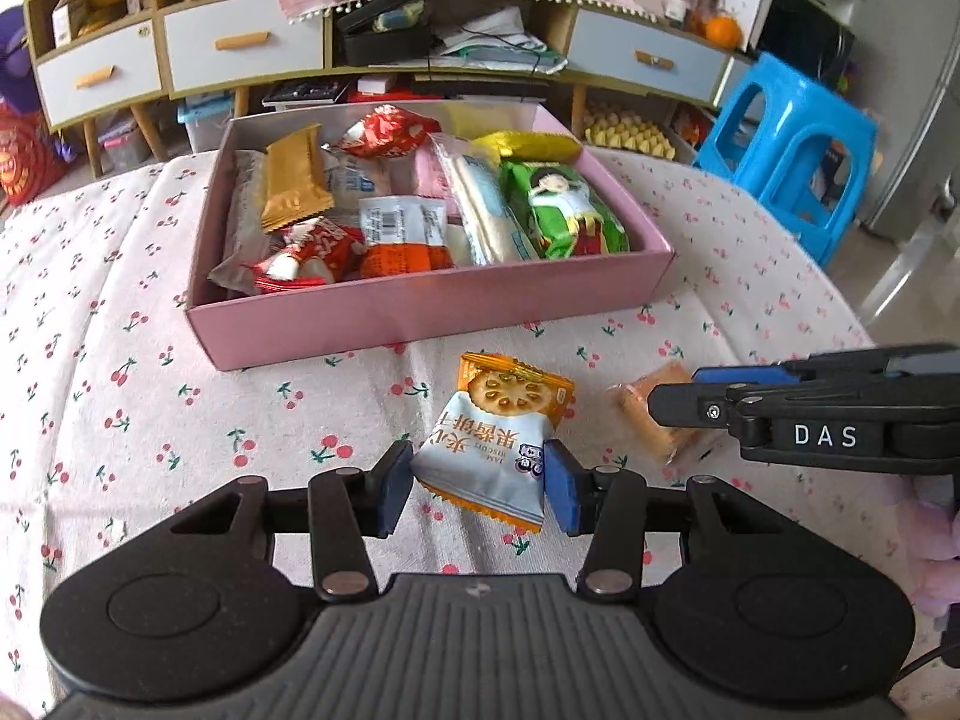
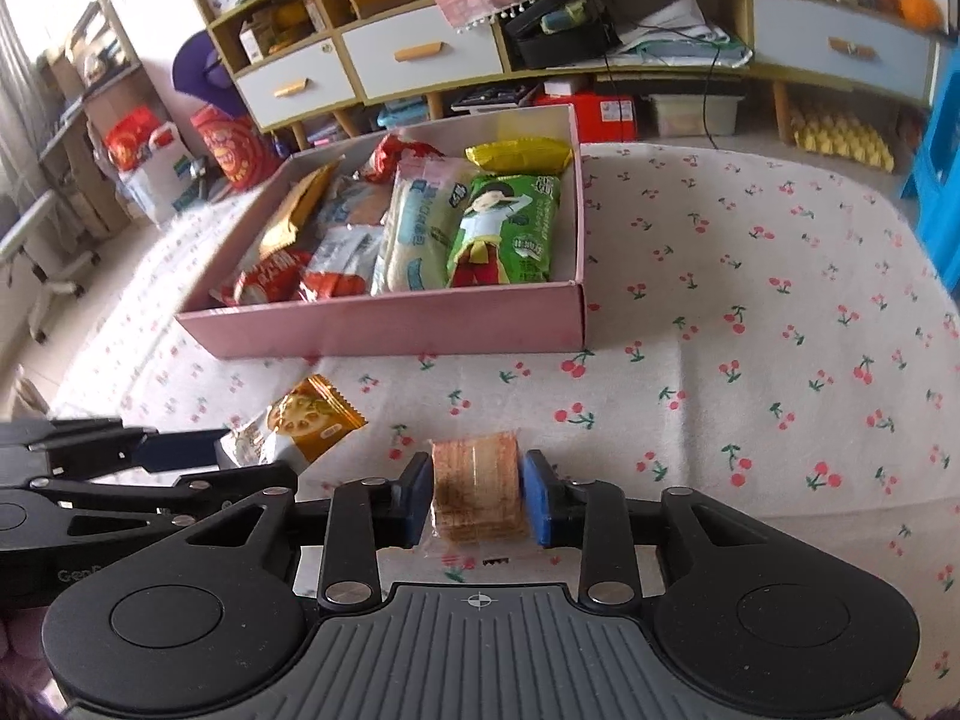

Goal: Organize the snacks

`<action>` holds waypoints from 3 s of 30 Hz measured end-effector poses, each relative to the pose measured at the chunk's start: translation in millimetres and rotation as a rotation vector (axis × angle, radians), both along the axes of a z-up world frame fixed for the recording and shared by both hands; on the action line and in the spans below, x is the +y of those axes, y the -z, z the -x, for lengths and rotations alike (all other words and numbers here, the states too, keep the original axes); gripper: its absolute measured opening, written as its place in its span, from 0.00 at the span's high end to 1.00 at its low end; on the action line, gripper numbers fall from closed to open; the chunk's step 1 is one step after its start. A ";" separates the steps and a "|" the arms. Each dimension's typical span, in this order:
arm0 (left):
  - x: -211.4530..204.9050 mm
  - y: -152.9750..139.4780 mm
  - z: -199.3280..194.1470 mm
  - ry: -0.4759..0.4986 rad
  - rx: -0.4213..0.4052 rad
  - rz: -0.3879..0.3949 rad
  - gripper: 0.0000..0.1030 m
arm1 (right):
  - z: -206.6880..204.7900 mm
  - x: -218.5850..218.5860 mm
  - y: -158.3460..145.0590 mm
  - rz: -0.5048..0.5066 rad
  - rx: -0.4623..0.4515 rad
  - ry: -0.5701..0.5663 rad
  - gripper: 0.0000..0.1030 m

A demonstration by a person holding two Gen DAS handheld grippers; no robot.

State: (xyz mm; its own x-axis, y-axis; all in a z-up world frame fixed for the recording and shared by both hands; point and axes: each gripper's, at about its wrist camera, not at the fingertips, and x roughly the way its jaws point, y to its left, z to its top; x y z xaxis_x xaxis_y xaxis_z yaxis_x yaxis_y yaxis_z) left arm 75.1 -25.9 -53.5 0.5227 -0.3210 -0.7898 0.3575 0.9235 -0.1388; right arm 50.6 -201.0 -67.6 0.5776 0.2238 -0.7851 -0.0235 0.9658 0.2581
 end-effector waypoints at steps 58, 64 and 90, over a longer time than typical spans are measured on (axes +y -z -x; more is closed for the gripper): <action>1.8 -15.0 -99.3 -0.071 -0.182 0.035 0.41 | -112.8 -13.1 -32.7 -0.191 -0.094 0.178 0.50; -0.1 -16.8 -90.9 -0.082 -0.192 0.013 0.23 | -108.8 -19.1 -34.8 -0.205 -0.082 0.208 0.42; 13.7 -39.7 -2.9 -0.210 -0.092 -0.122 0.01 | 1.4 -2.6 -54.6 0.048 0.000 0.175 0.12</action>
State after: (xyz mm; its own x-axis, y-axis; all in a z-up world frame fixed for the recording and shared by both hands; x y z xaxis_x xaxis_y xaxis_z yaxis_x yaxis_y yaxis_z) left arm 78.0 -12.3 -13.8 0.6393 -0.1034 -0.7620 0.1624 0.9867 0.0024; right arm 49.2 -203.6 -13.0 0.6041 0.0824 -0.7927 0.1461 0.9663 0.2118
